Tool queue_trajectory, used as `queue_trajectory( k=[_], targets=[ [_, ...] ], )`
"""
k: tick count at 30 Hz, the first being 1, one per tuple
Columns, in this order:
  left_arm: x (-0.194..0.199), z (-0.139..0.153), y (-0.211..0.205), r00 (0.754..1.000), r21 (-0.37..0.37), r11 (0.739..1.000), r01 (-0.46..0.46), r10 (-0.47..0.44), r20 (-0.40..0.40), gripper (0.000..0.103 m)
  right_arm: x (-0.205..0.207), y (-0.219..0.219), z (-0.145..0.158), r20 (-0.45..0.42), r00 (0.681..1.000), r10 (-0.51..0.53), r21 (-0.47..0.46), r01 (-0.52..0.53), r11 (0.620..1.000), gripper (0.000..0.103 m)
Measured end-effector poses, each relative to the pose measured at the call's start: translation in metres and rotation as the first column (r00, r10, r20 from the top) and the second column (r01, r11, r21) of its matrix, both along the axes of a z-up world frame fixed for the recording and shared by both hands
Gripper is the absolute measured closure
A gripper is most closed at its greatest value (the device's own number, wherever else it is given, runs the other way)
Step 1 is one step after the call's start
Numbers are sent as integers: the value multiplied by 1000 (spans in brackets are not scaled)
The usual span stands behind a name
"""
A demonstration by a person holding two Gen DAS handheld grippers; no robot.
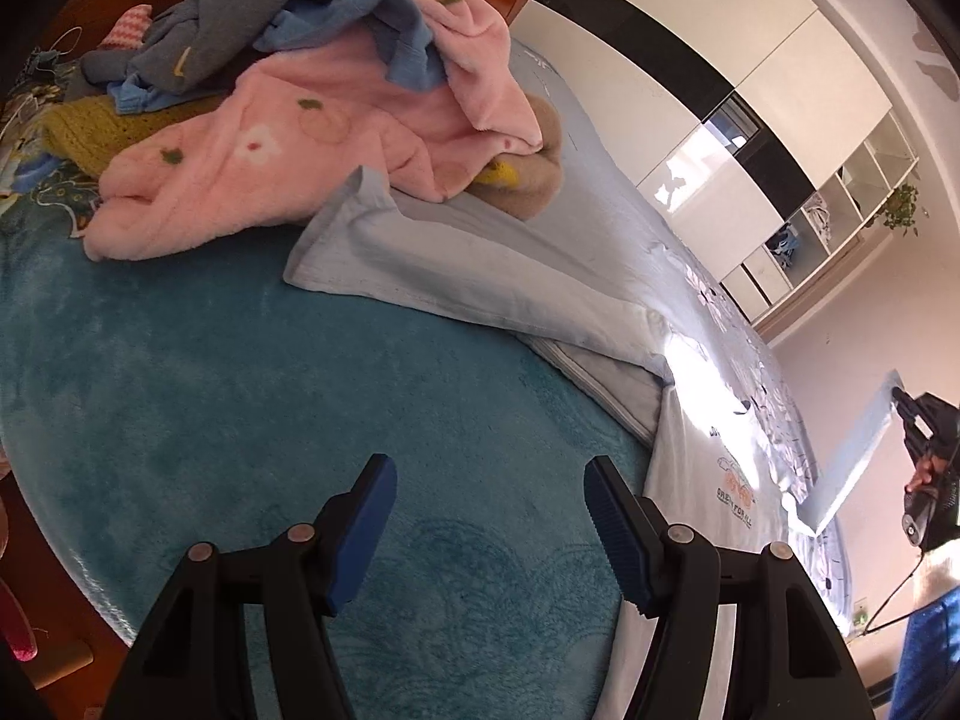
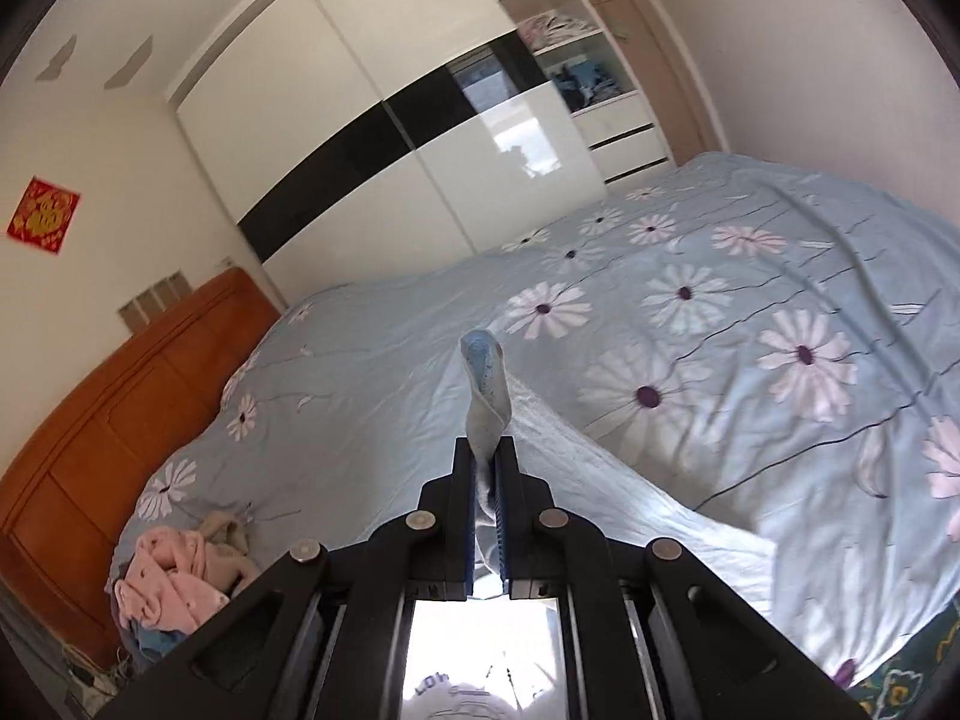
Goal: Fold clothes
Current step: 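Grasp the shirt collar edge with the right gripper and lift it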
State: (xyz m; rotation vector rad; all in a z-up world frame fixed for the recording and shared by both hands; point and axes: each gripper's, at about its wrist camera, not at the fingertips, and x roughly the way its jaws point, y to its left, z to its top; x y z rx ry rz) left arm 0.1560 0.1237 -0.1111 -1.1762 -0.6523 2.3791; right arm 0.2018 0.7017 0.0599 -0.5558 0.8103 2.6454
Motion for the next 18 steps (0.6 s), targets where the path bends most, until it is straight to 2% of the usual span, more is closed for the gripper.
queue_trajectory(
  k=[4, 10, 15, 18],
  targets=[
    [-6, -10, -21, 998, 18, 998, -52, 52, 26, 34, -70, -65, -40, 72, 991, 112, 4, -112, 994, 97],
    [-14, -22, -43, 994, 30, 996, -90, 88, 63, 34, -134, -143, -134, 232, 942, 242, -118, -219, 968, 97],
    [-16, -31, -52, 992, 19, 995, -99, 97, 76, 34, -148, -185, -174, 319, 896, 308, -129, -281, 951, 95],
    [-17, -36, -55, 991, 31, 994, -106, 103, 91, 34, -149, -196, -180, 341, 879, 333, -128, -307, 943, 93]
  ],
)
